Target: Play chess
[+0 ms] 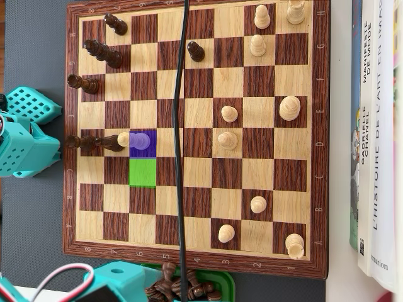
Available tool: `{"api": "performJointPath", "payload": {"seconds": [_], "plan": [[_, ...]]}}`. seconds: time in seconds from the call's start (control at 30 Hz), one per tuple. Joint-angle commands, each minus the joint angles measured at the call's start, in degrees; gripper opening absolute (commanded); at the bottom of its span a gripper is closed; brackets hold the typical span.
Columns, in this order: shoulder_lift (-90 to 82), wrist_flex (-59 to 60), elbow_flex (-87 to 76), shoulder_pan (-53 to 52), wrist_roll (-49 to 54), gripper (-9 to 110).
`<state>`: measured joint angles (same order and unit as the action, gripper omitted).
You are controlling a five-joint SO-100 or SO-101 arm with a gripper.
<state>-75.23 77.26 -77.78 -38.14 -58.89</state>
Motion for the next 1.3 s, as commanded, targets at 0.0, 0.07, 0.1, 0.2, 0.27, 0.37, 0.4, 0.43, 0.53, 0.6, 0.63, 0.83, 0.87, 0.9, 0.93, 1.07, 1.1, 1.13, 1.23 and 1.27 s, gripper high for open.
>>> {"api": "performJointPath", "payload": {"seconds": [0.0, 0.07, 0.1, 0.2, 0.27, 0.37, 0.4, 0.43, 0.53, 0.6, 0.63, 0.83, 0.87, 0.9, 0.93, 1.07, 1.1, 1.13, 1.23, 1.27], "plan": [[-0.9, 0.3, 2.9, -0.3, 0.4, 16], [-1.0, 0.3, 2.7, -0.2, 0.4, 16], [-1.0, 0.3, 2.7, -0.1, 0.4, 16], [-1.3, 1.4, 2.7, 0.4, 0.4, 16], [-3.5, 3.4, 2.3, 0.8, 0.3, 16], [-9.4, 4.7, 0.3, 1.3, 0.2, 16], [-11.8, 4.9, -0.7, 2.1, -0.2, 16], [-14.0, 4.9, -1.8, 2.7, -0.4, 16], [-20.8, 5.0, -6.4, 5.3, -1.6, 16], [-25.2, 5.0, -10.5, 7.6, -3.8, 16], [-27.3, 5.0, -12.5, 9.0, -4.7, 16], [-37.4, 5.0, -21.4, 16.6, -9.8, 16], [-38.5, 5.0, -22.4, 17.7, -10.5, 16], [-39.6, 5.0, -23.5, 18.7, -11.2, 16], [-40.4, 5.1, -24.3, 19.8, -11.8, 16], [-43.2, 5.1, -27.4, 23.6, -14.4, 16], [-43.8, 5.1, -27.9, 24.7, -15.2, 16], [-44.2, 5.1, -28.6, 25.7, -16.0, 16], [-45.3, 5.3, -30.6, 27.3, -17.7, 16], [-45.4, 5.8, -30.8, 27.8, -18.0, 16]]}}
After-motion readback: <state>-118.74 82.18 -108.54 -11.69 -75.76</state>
